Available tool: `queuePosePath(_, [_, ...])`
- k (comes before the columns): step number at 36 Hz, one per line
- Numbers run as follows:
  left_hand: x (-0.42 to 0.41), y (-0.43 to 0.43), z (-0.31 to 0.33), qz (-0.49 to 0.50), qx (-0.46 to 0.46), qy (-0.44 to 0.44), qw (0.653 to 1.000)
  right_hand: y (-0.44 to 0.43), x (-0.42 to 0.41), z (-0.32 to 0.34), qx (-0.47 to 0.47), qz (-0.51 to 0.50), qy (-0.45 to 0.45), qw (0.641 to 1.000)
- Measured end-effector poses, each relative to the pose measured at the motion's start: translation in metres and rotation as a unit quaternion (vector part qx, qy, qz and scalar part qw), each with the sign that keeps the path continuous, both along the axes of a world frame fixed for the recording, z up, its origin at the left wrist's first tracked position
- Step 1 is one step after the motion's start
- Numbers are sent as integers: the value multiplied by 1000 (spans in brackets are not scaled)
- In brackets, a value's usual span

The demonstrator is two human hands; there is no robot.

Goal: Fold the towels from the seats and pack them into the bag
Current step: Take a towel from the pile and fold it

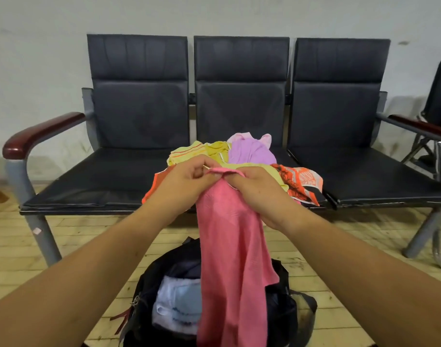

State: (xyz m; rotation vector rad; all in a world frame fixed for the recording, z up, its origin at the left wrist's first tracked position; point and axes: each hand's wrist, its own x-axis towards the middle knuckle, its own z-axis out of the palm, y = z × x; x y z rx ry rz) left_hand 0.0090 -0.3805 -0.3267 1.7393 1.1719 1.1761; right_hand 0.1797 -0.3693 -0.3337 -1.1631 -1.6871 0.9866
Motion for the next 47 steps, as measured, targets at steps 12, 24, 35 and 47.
queuePosePath(12, [-19, 17, 23, 180, -68, -144, 971, 9, 53, -49, -40, 37, -198, 979])
queuePosePath(24, [-62, 38, 45, 240, 15, -39, 970, 41, 106, -21, -92, -83, -113, 986])
queuePosePath(35, [-89, 63, 98, 311, 68, -60, 946, 64, 100, 75, -86, -159, 149, 972])
queuePosePath(47, [-96, 67, 164, 243, 67, -129, 959, 70, 77, 188, 78, -241, 118, 960])
